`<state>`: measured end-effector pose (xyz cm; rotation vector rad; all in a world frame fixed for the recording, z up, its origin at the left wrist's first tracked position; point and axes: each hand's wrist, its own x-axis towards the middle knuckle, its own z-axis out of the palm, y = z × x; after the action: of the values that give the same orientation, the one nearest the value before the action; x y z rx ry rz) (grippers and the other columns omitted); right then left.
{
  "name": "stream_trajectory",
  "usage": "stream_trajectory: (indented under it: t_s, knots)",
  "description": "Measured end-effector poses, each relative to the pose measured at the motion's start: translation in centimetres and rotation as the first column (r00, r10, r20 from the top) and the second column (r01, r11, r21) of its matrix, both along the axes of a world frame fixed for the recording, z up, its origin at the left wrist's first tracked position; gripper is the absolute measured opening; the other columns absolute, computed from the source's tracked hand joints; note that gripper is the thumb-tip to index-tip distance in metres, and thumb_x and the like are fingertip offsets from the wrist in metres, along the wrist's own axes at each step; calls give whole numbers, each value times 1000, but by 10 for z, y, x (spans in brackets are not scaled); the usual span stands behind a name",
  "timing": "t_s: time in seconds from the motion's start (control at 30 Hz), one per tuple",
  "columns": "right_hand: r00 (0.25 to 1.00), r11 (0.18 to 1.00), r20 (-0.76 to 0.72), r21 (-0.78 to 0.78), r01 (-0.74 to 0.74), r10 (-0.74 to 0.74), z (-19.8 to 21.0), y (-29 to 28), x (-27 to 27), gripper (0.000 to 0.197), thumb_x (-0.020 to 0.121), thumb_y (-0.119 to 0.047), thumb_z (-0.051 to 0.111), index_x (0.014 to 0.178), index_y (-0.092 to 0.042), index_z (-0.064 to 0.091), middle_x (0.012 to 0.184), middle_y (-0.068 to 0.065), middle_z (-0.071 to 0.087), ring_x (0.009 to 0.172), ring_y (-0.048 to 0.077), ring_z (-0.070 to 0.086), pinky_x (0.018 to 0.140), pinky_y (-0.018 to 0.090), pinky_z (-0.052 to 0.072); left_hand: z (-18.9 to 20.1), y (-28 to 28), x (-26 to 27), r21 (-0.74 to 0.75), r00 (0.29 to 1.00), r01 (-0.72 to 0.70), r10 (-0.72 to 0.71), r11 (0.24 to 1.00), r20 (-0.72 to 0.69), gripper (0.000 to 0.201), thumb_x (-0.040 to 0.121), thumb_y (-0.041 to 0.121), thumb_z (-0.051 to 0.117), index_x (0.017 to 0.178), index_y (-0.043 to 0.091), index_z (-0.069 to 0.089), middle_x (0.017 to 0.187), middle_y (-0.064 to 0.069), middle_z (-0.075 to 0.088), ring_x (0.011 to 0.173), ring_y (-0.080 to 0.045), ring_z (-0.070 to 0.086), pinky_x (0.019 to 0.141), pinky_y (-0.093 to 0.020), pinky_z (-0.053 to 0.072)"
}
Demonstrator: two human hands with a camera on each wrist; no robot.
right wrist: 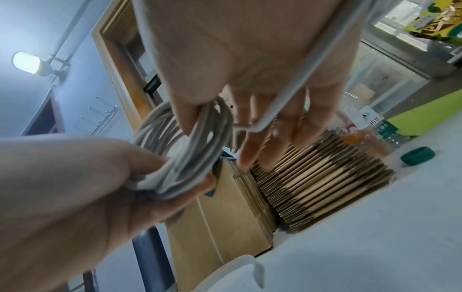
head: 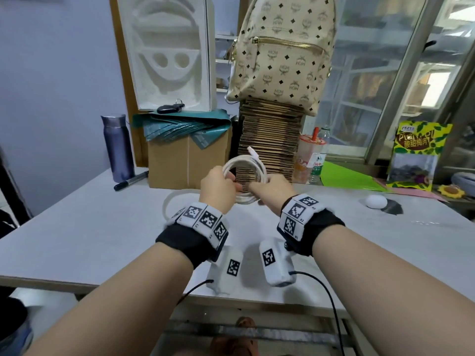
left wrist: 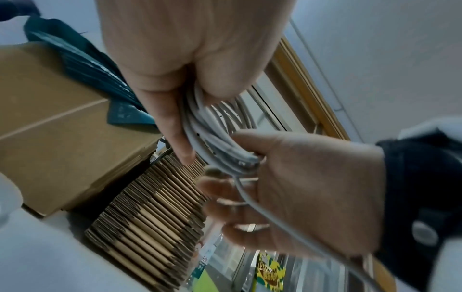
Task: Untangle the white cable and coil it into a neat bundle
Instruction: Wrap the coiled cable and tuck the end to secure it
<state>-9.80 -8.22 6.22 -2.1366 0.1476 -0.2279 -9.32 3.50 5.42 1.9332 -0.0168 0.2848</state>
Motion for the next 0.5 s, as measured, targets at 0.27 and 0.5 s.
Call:
stream_trajectory:
  t_s: [0.27,0.5]
  knots:
    - [996,960,62,-276,-44,63,-1,-2,-3,17,95,-12,37,104,-12,52,98,16,62,88,34,59,75,43,52,-1,2,-1,299,983,-16,-39,954,178,47,90,1,47,135,12,40,122,-17,56,102,-31,57,81,-35,45]
    - [971,701,103,-709,-80,215,-4,4,-1,39,92,-2,38,130,-3,37,109,17,63,97,34,63,74,35,46,3,-4,-4,856,858,-273,-291,440,423,57,87,6,50,139,23,35,142,-2,45,136,-24,37,117,-49,11]
